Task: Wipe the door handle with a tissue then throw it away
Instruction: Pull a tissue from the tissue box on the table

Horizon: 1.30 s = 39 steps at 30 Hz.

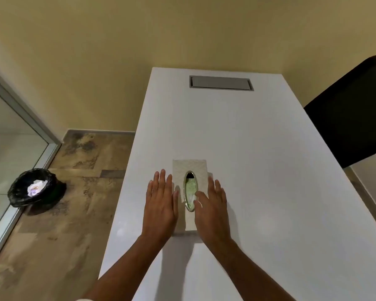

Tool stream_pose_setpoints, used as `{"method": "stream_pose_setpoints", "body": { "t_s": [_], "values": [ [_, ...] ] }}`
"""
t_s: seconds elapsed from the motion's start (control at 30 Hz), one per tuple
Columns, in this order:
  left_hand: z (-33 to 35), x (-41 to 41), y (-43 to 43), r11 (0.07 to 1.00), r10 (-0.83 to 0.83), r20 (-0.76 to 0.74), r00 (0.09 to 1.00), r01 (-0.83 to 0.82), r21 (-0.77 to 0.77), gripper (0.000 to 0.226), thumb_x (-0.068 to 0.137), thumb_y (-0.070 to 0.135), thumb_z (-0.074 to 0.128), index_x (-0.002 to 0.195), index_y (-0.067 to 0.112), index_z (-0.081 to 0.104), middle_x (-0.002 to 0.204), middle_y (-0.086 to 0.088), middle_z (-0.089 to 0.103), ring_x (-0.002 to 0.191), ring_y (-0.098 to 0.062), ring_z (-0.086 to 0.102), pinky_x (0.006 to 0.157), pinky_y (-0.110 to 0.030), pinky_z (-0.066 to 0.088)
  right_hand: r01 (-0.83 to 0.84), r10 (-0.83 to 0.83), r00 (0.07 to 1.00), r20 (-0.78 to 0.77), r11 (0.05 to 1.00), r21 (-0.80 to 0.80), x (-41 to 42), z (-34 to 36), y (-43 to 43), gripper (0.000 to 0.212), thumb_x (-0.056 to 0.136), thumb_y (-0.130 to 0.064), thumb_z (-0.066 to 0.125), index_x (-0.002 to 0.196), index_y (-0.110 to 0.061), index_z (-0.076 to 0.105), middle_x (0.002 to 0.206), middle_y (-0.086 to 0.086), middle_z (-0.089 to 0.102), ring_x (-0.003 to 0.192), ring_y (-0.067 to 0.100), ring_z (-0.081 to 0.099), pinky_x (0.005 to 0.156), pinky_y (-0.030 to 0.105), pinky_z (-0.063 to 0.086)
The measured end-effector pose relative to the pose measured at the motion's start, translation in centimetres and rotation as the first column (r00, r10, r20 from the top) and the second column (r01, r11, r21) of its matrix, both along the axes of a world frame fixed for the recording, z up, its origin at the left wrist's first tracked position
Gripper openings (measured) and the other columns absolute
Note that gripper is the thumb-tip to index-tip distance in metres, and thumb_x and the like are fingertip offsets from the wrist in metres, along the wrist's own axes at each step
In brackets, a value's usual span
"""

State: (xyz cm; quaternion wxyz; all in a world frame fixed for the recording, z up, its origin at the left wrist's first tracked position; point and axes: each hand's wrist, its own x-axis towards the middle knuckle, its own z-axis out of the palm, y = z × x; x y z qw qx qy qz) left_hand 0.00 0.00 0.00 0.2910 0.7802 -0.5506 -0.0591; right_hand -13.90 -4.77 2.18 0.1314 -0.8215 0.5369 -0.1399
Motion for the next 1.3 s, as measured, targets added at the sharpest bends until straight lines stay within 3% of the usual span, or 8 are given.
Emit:
{"method": "stream_pose_setpoints", "body": {
  "t_s": [0.2, 0.43, 0.6, 0.73, 0.87, 1.03, 1.17, 1.3],
  "values": [
    [-1.9, -0.3, -1.1, 0.998, -0.028, -0.027, 0.999, 0.030, 0.061, 0.061, 0.109, 0.043, 0.025, 0.164, 0.017, 0.025, 0.175, -0.002, 0.010, 0.163, -0.015, -0.002, 0.133, -0.035, -0.002, 0.061, -0.063, 0.996, 0.060, 0.998, 0.029, 0.9, -1.7, -0.6, 0.014, 0.096, -0.017, 0.068, 0.107, -0.016, 0.077, 0.160, 0.016, 0.040, 0.154, 0.035, 0.026, 0.124, 0.048, 0.025],
    [-3.0, -0.5, -2.4, 0.999, -0.008, -0.046, 0.999, 0.010, 0.041, 0.063, 0.109, 0.046, 0.019, 0.164, 0.017, 0.026, 0.174, -0.001, 0.013, 0.163, -0.014, 0.001, 0.134, -0.038, 0.003, 0.034, -0.038, 0.995, -0.088, 0.998, -0.053, 2.1, -1.8, -1.4, 0.020, 0.099, -0.029, 0.061, 0.100, -0.018, 0.078, 0.161, 0.016, 0.036, 0.154, 0.035, 0.024, 0.124, 0.053, 0.024],
    [-3.8, -0.4, -2.4, 0.999, 0.008, -0.010, 1.000, -0.008, 0.041, 0.056, 0.111, 0.038, 0.027, 0.163, 0.016, 0.030, 0.174, -0.002, 0.018, 0.163, -0.011, 0.001, 0.133, -0.030, -0.001, 0.027, -0.039, 0.982, -0.183, 0.997, -0.069, 2.5, -1.8, -1.7, 0.025, 0.095, -0.031, 0.067, 0.113, -0.016, 0.077, 0.161, 0.016, 0.038, 0.153, 0.035, 0.025, 0.124, 0.052, 0.021],
    [-4.3, -0.5, -2.4, 0.999, 0.009, 0.007, 1.000, -0.010, 0.036, 0.055, 0.112, 0.037, 0.029, 0.162, 0.016, 0.032, 0.173, -0.001, 0.020, 0.163, -0.011, 0.002, 0.133, -0.031, 0.000, 0.027, -0.033, 0.982, -0.185, 0.999, -0.033, 2.7, -1.8, -2.1, 0.028, 0.100, -0.034, 0.061, 0.118, -0.017, 0.074, 0.164, 0.014, 0.032, 0.156, 0.034, 0.018, 0.126, 0.052, 0.014],
    [-4.5, -0.6, -2.5, 1.000, 0.008, 0.005, 1.000, -0.008, 0.029, 0.054, 0.112, 0.037, 0.030, 0.161, 0.016, 0.034, 0.172, -0.001, 0.021, 0.162, -0.011, 0.003, 0.133, -0.031, 0.002, 0.051, -0.043, 0.987, -0.155, 0.998, 0.045, 2.9, -2.1, -2.3, 0.025, 0.102, -0.034, 0.057, 0.108, -0.018, 0.076, 0.166, 0.011, 0.029, 0.157, 0.031, 0.014, 0.127, 0.050, 0.008],
    [-4.6, -0.6, -2.6, 0.999, 0.001, 0.018, 1.000, -0.002, 0.042, 0.056, 0.111, 0.041, 0.024, 0.161, 0.017, 0.033, 0.172, 0.000, 0.021, 0.163, -0.012, 0.005, 0.134, -0.035, 0.007, 0.057, -0.054, 0.997, -0.052, 0.997, 0.047, 2.8, -2.4, -2.3, 0.023, 0.100, -0.027, 0.060, 0.098, -0.014, 0.078, 0.159, 0.010, 0.044, 0.153, 0.030, 0.028, 0.126, 0.049, 0.018],
    [-4.6, -0.6, -2.6, 0.999, 0.008, 0.029, 1.000, -0.009, 0.043, 0.057, 0.111, 0.042, 0.023, 0.160, 0.017, 0.036, 0.171, -0.001, 0.024, 0.162, -0.014, 0.008, 0.134, -0.037, 0.010, 0.045, -0.044, 0.998, 0.054, 0.999, -0.014, 2.4, -2.6, -2.1, 0.012, 0.091, -0.016, 0.073, 0.082, -0.010, 0.077, 0.144, 0.015, 0.061, 0.143, 0.035, 0.047, 0.116, 0.055, 0.038],
    [-4.8, -0.6, -2.6, 0.999, 0.016, 0.050, 0.999, -0.017, 0.030, 0.053, 0.112, 0.038, 0.029, 0.158, 0.015, 0.041, 0.170, -0.004, 0.030, 0.162, -0.017, 0.013, 0.133, -0.041, 0.015, 0.071, -0.071, 0.980, 0.188, 0.997, 0.011, 1.9, -2.8, -1.6, 0.010, 0.090, -0.012, 0.074, 0.080, -0.010, 0.075, 0.142, 0.013, 0.063, 0.142, 0.034, 0.048, 0.109, 0.057, 0.045]
  ]
}}
